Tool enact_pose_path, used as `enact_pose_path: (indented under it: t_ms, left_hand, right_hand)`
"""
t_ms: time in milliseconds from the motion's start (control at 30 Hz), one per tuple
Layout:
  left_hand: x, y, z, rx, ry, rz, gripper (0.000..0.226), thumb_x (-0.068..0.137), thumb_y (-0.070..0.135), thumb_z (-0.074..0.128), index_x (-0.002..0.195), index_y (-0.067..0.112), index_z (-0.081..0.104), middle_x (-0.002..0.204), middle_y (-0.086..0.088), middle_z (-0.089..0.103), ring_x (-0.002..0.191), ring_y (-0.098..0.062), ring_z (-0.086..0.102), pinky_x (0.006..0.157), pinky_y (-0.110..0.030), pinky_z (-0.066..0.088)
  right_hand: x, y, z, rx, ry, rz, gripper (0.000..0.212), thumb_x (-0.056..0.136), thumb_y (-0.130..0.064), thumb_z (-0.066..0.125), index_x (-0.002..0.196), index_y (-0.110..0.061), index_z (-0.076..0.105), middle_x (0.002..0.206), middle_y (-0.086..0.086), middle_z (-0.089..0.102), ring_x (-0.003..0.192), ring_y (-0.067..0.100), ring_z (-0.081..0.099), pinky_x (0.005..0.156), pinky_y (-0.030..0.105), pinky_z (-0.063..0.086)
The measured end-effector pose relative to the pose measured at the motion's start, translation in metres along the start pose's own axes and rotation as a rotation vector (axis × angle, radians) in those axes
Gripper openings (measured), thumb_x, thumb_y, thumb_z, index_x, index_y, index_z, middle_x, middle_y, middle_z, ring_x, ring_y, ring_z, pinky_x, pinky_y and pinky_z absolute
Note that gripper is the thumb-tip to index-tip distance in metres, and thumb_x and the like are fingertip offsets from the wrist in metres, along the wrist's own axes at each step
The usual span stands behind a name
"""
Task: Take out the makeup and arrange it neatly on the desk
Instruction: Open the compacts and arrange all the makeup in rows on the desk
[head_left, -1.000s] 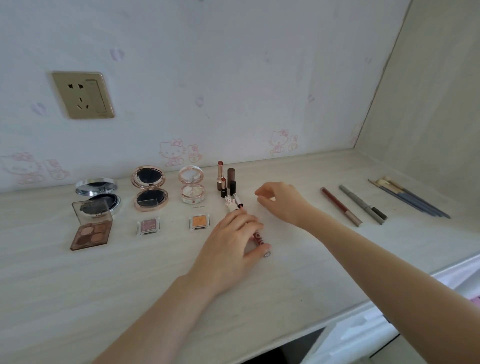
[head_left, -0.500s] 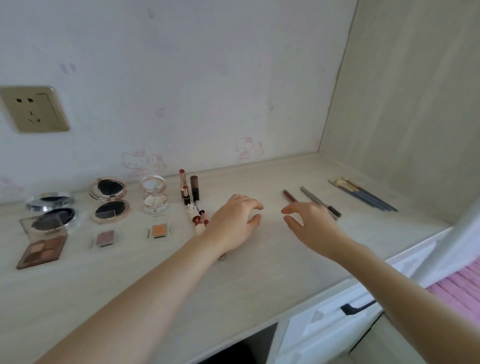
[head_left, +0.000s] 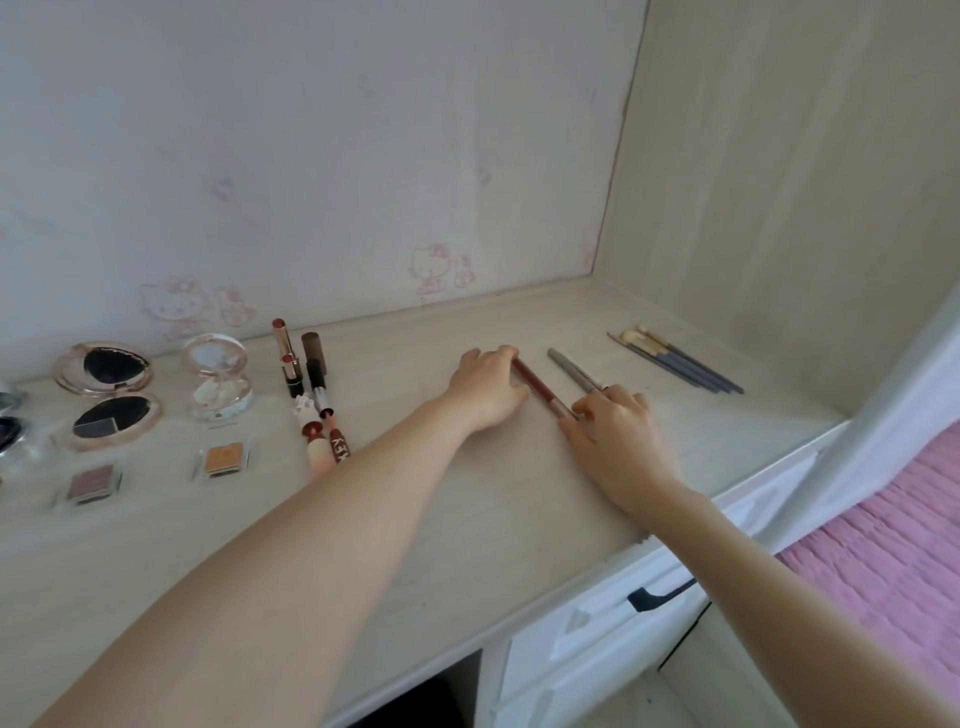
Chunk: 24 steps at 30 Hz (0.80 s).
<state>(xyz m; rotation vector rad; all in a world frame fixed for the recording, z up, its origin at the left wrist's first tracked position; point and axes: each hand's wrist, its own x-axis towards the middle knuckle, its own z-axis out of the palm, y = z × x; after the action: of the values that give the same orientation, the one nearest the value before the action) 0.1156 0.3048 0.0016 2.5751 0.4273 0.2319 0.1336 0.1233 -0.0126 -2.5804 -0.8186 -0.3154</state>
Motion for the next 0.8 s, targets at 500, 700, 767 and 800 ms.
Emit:
enact_pose_path:
  t_ms: [500, 700, 767, 800]
  left_hand:
    - [-0.004, 0.0, -0.013, -0.368, 0.092, -0.045, 0.037, 0.089, 0.017, 0.058, 0.126, 0.017, 0.057, 0.13, -0.004, 0.057, 0.125, -0.02, 0.047, 0.103, -0.023, 0.034]
    - [-0.021, -0.017, -0.048, -0.556, 0.223, -0.104, 0.035, 0.086, 0.012, 0.065, 0.12, 0.01, 0.064, 0.109, -0.004, 0.064, 0.102, -0.017, 0.059, 0.088, -0.021, 0.042]
    - [-0.031, -0.024, -0.061, -0.653, 0.25, -0.104, 0.032, 0.083, 0.01, 0.068, 0.115, 0.007, 0.067, 0.099, -0.004, 0.063, 0.089, -0.017, 0.058, 0.084, -0.027, 0.046]
    - [-0.038, -0.027, -0.068, -0.72, 0.254, -0.105, 0.03, 0.082, 0.007, 0.07, 0.111, 0.006, 0.067, 0.096, -0.005, 0.062, 0.086, -0.018, 0.058, 0.085, -0.031, 0.048]
  right_hand:
    - [-0.01, -0.016, -0.01, 0.065, 0.035, -0.054, 0.022, 0.095, -0.03, 0.052, 0.106, -0.014, 0.063, 0.109, 0.001, 0.055, 0.102, 0.022, 0.049, 0.087, 0.037, 0.046]
    - [-0.007, -0.034, -0.027, 0.255, 0.177, -0.102, 0.019, 0.095, -0.021, 0.054, 0.105, -0.009, 0.065, 0.101, -0.002, 0.052, 0.089, 0.016, 0.053, 0.071, 0.031, 0.047]
    - [-0.006, -0.043, -0.03, 0.319, 0.225, -0.118, 0.018, 0.095, -0.021, 0.053, 0.104, -0.009, 0.065, 0.098, -0.006, 0.05, 0.085, 0.01, 0.051, 0.069, 0.025, 0.042]
    - [-0.006, -0.048, -0.032, 0.349, 0.241, -0.117, 0.018, 0.096, -0.021, 0.052, 0.103, -0.01, 0.065, 0.098, -0.006, 0.05, 0.084, 0.011, 0.053, 0.07, 0.025, 0.043]
